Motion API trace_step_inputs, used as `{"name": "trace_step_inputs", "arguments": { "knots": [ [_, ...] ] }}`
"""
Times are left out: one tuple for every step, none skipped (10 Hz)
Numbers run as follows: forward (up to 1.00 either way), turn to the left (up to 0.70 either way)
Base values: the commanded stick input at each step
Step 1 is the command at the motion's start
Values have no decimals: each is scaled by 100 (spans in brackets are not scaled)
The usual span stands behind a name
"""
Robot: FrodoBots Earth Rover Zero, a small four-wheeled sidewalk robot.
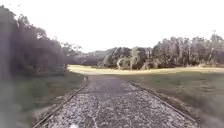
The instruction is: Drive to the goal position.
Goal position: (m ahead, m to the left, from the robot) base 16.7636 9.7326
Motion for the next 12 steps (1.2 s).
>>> {"name": "trace_step_inputs", "arguments": {
  "knots": [
    [85,2],
    [85,11],
    [85,31],
    [85,15],
    [85,0],
    [85,0],
    [85,0],
    [85,0],
    [85,0],
    [85,0],
    [85,0],
    [85,0]
  ]
}}
